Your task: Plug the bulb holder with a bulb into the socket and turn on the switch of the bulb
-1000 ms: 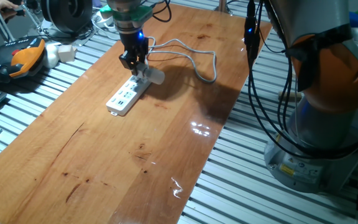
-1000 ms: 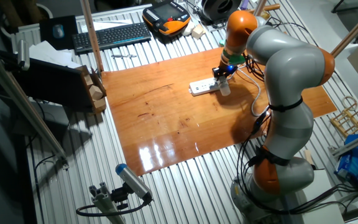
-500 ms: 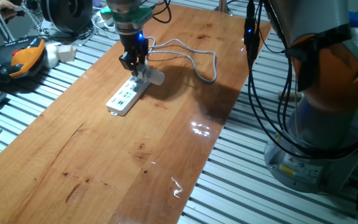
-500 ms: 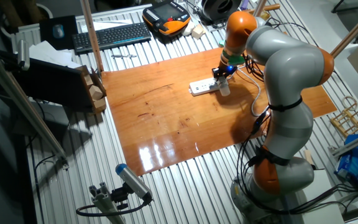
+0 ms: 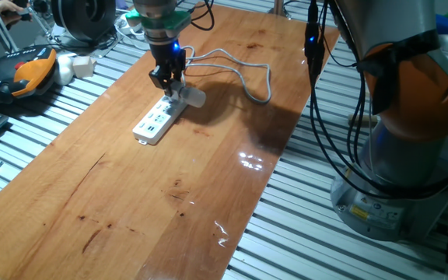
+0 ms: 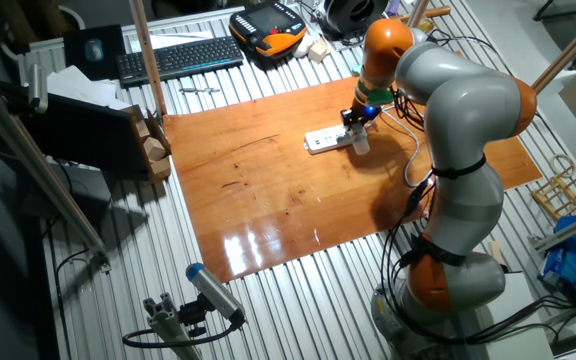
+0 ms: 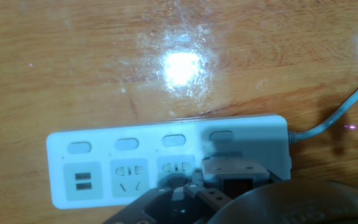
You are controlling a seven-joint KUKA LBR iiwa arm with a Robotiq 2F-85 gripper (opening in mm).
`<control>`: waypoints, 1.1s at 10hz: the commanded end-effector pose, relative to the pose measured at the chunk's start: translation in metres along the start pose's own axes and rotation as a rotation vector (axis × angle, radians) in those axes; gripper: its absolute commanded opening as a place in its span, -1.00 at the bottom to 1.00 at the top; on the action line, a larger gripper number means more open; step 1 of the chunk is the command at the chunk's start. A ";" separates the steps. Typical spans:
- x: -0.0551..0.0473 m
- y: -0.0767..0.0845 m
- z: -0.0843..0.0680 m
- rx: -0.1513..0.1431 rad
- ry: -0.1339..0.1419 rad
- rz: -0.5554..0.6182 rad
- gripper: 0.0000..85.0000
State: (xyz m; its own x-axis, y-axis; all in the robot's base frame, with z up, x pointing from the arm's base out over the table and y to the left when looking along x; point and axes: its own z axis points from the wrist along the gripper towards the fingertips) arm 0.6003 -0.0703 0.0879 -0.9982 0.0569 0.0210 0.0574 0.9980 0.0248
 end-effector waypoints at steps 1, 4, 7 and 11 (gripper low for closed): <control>0.000 0.000 0.000 0.000 0.000 0.000 -1.00; 0.000 0.000 0.002 0.003 -0.003 0.000 -1.00; 0.000 0.001 0.004 0.004 -0.006 0.003 -1.00; 0.000 0.001 0.005 0.004 -0.006 0.005 -1.00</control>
State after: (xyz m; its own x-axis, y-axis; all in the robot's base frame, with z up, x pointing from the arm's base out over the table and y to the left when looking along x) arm 0.6003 -0.0692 0.0829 -0.9980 0.0616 0.0141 0.0619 0.9979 0.0214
